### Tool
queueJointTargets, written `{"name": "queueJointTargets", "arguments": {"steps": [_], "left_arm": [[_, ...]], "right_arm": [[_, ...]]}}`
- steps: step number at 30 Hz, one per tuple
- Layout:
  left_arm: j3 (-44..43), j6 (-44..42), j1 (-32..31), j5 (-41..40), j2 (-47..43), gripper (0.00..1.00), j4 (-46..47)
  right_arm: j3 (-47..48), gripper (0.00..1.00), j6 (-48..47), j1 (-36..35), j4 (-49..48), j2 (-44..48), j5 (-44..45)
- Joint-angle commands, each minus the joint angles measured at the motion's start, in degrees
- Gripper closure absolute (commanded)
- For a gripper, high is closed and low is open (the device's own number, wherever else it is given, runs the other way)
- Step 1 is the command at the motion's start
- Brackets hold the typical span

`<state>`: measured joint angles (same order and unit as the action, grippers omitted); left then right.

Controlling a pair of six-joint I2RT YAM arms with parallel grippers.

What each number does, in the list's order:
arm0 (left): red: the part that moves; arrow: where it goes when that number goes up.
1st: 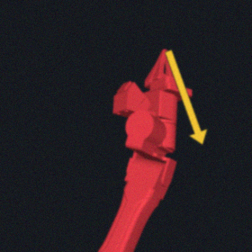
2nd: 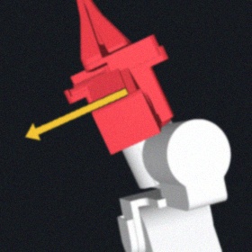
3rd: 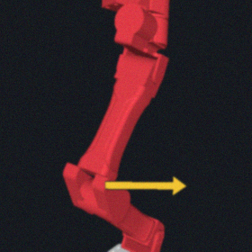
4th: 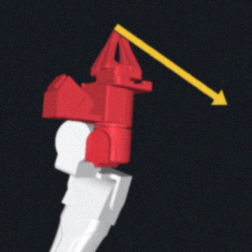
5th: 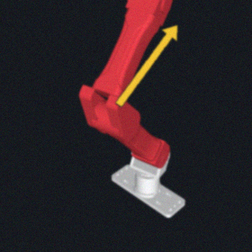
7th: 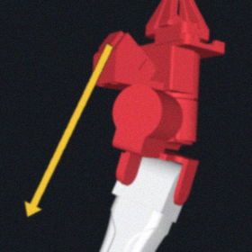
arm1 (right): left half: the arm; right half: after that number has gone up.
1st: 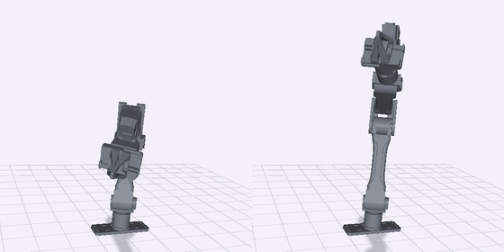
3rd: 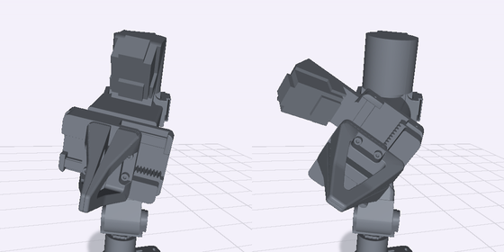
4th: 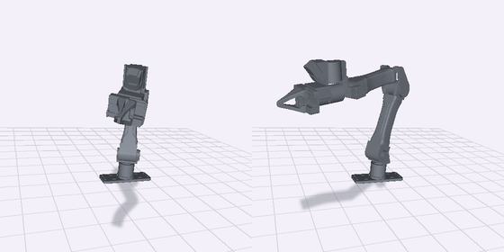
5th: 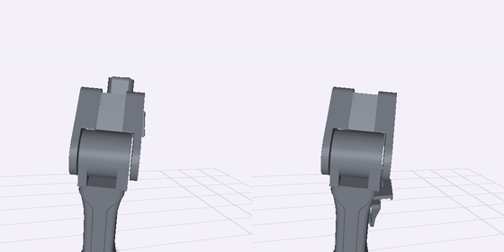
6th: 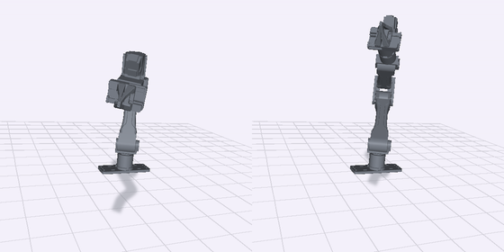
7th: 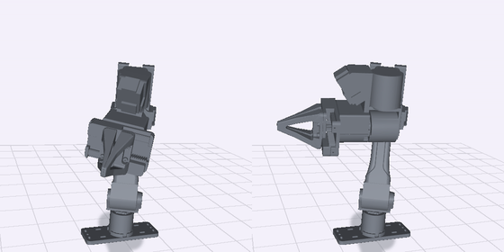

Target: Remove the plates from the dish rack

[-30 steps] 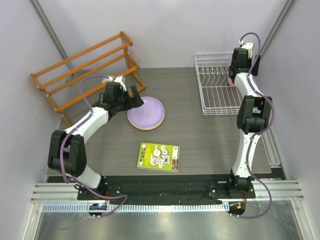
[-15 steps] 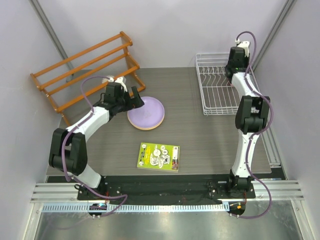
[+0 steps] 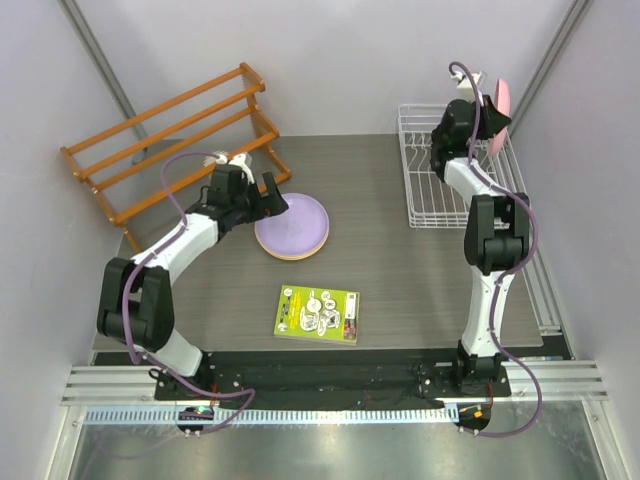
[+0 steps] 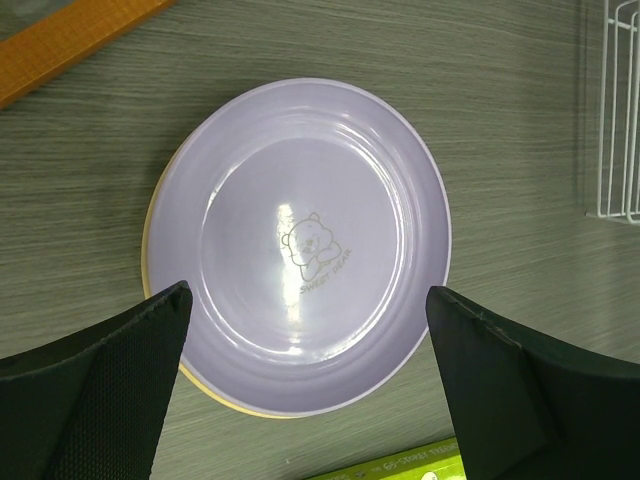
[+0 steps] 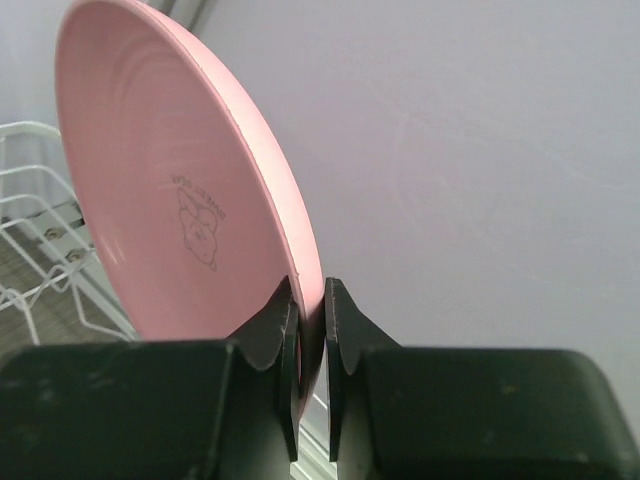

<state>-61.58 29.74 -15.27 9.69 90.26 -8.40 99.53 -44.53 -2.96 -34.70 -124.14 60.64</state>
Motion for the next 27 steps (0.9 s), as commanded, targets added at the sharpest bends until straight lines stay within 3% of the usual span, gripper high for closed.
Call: {"name": "queueJointTargets", "arguments": {"steps": [1, 3, 6, 7, 8, 10, 19, 27], "left_arm": [[-1.1, -0.3, -0.1, 0.7, -3.2, 0.01, 1.2], [-1.2, -0.3, -0.1, 0.9, -3.7, 0.01, 1.3], [-1.6, -0.1, -0.1, 1.6, -3.9, 0.0, 1.4], [-1.8, 0.0, -0.1, 2.1, -3.9, 0.01, 1.4], [-1.9, 0.1, -0.1, 3.0, -3.9, 0.01, 1.5], [-1.6, 0.8, -0.1, 3.6, -3.9, 0.01, 2.0], [-0.5, 2.2, -0.1, 5.7, -5.6, 0.01, 4.1], [1.6, 3.7, -0.5, 7.3, -6.8, 0.01, 8.2]], "right_arm": [[-1.7, 0.92, -12.0, -1.8, -19.5, 7.7, 6.2], [-2.9, 0.92, -5.3, -2.5, -15.7, 12.2, 6.7], [-3.8, 0.92, 11.4, -5.0, 7.6, 20.3, 2.7], [-3.1, 0.92, 23.1, -5.6, 21.1, 22.3, 0.5], [-2.6, 0.93, 29.5, -6.3, 27.8, 23.9, -5.7], [-1.7, 0.99, 41.5, -7.2, 40.8, 28.0, -10.0], [-11.5, 0.99, 60.5, -11.5, 52.9, 40.3, -39.7], [-19.6, 0.99, 70.4, -13.8, 53.1, 42.9, -58.1]]}}
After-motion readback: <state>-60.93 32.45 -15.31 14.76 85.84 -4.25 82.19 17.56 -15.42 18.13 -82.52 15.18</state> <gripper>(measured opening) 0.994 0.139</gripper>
